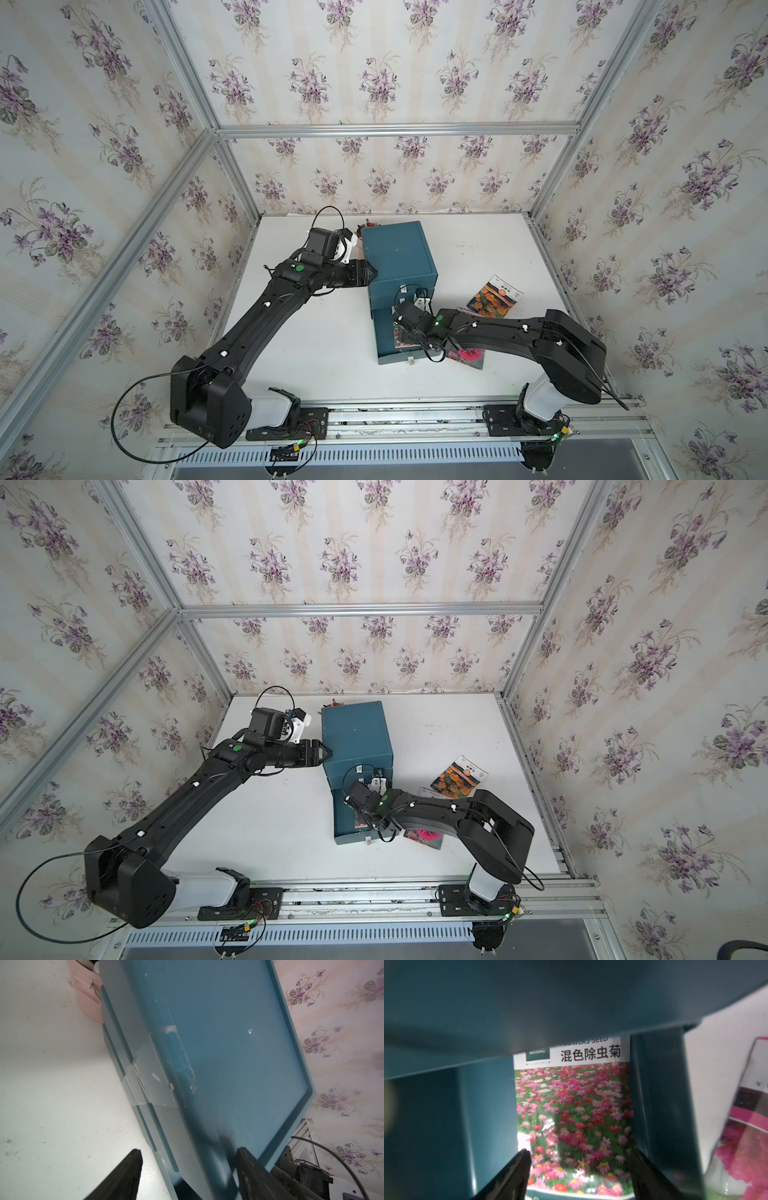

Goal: Take the seed bags out of the drawer
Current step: Pick up the seed packet from the drawer.

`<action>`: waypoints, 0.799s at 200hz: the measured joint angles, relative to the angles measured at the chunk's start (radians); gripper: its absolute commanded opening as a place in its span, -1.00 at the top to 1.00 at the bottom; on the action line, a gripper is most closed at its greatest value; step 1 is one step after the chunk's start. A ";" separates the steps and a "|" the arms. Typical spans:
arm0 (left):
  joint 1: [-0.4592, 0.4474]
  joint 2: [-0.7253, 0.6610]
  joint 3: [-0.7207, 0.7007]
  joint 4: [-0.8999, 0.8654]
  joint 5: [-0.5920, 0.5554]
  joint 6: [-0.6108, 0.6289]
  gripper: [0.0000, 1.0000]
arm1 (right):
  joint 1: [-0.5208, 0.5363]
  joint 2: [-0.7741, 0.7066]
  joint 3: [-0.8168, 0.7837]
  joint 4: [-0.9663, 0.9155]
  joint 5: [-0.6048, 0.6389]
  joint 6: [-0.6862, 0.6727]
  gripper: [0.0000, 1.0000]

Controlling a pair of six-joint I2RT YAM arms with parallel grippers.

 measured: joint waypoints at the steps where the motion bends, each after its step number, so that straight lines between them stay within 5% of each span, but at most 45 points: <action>1: 0.000 0.000 0.000 0.000 0.000 0.001 -0.49 | 0.000 0.004 0.000 0.001 0.000 0.000 -0.57; 53: 0.000 0.002 -0.002 0.005 0.003 0.015 -0.48 | -0.008 0.042 -0.015 0.047 -0.037 0.020 -0.28; 113: 0.000 0.018 -0.001 0.025 0.026 0.015 -0.47 | 0.010 0.023 -0.004 0.098 -0.098 0.023 0.81; 126: 0.000 0.018 -0.001 0.025 0.025 0.015 -0.47 | 0.012 0.014 0.008 0.087 -0.098 0.023 0.71; 144: 0.000 0.016 -0.001 0.024 0.019 0.015 -0.47 | 0.013 -0.008 0.019 0.082 -0.097 0.021 0.03; 160: 0.000 0.016 -0.002 0.024 0.018 0.015 -0.46 | 0.013 -0.021 0.021 0.084 -0.089 0.010 -0.22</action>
